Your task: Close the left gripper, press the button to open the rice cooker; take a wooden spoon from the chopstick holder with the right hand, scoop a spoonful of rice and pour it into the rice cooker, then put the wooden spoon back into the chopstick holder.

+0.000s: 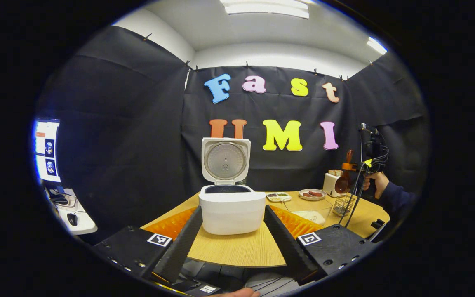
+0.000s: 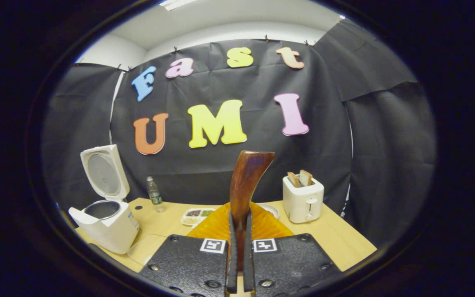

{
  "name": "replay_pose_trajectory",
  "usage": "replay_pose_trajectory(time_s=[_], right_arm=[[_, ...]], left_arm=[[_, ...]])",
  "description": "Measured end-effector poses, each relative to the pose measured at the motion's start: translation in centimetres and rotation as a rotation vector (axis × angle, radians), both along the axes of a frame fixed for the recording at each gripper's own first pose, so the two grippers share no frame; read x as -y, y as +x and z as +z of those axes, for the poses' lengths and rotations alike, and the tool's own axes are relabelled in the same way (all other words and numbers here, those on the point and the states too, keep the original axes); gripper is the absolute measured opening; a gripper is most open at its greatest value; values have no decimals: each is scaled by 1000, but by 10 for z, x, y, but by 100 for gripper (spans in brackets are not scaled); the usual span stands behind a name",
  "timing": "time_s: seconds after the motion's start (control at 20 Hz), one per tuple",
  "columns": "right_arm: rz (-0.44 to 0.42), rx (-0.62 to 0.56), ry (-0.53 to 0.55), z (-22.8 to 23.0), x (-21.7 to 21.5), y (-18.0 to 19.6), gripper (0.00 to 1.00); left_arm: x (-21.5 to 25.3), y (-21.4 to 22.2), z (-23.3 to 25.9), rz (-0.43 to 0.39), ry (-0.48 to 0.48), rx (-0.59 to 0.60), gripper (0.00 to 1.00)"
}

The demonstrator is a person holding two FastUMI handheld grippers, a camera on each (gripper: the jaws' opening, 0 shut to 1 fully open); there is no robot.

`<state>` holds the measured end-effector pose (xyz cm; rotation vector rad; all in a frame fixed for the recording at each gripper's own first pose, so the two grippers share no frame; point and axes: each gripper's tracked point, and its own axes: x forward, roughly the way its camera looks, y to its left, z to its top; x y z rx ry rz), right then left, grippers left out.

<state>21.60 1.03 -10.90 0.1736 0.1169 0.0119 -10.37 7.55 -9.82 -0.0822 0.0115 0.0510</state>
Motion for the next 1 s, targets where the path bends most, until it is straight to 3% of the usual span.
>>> replay_pose_trajectory(time_s=[0.15,0.35,0.8,1.0], right_arm=[[57,29,-45,11,-43,-2,9],[38,19,-71,-2,-71,2,10],[18,-134,-184,-109,-112,24,9],[-15,-200,-124,-134,-106,18,9]], left_arm=[[1,2,-3,-5,-14,4,95],[3,-1,-5,-9,-21,0,95],[-1,-5,-15,-26,-51,-7,95],[-3,-4,-22,-29,-58,-18,95]])
